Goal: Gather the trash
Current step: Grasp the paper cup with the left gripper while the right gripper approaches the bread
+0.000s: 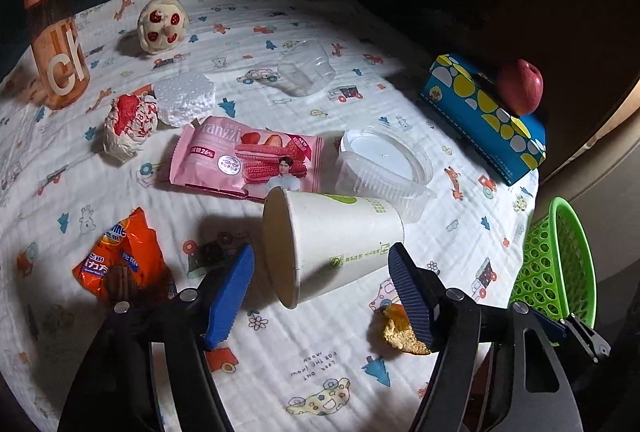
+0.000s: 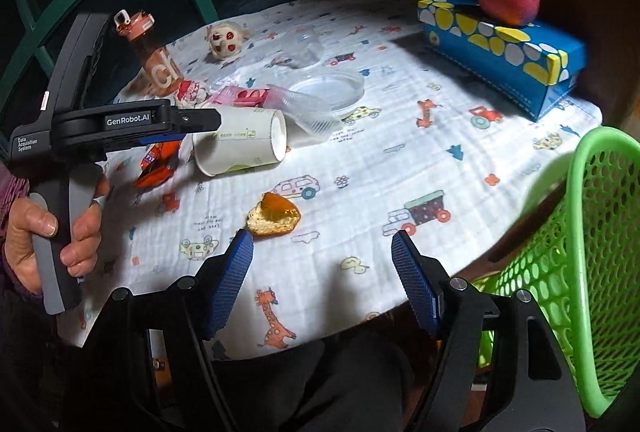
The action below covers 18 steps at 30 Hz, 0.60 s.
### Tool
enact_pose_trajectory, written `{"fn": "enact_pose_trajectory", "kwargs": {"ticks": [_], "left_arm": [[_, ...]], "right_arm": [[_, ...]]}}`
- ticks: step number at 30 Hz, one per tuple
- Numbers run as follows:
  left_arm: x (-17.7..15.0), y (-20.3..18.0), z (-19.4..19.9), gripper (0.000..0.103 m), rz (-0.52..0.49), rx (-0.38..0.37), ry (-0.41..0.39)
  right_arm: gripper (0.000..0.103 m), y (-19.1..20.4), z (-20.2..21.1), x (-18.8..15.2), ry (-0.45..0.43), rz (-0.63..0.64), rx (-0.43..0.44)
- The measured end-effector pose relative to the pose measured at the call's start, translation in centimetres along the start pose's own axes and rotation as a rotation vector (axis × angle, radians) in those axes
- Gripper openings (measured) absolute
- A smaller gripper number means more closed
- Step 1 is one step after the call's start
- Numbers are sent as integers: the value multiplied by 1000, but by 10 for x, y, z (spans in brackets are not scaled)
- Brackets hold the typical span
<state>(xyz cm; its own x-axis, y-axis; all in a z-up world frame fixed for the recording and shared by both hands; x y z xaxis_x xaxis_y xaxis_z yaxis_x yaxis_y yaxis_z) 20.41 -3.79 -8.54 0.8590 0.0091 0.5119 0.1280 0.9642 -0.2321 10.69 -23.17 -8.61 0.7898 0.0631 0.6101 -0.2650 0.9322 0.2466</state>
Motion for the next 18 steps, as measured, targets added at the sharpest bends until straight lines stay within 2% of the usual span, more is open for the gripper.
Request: {"fn": "enact_pose_trajectory", "kwargs": {"ticks": [6,8,11,18], "left_arm": [[1,1,-13,53,7,-99,21],[1,1,-15,46,9,-134,28],[-1,1,-19,31,11,-176,40],[0,-1,-13,16,29,-244,28]], "right_arm": [[70,10,-18,2,30,25,14],[70,12,-24,3,38,29,23],[70,18,-32,6,46,43,33],[67,30,-56,12,76,87,47]]}}
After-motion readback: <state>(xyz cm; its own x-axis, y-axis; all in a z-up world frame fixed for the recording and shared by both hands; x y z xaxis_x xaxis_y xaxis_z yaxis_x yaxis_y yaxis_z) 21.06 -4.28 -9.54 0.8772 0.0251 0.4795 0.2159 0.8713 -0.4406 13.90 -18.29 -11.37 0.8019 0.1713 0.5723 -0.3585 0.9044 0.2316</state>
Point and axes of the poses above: each gripper's, at about its wrist camera, not at the fingertips, and z roughly against the way its jaws point, y to its left, x to its top, the point moved 4 cm from there along -z, roughly the way its jaws point, and after that the axes turned 3 degrees about x, right-handed, at the moved point
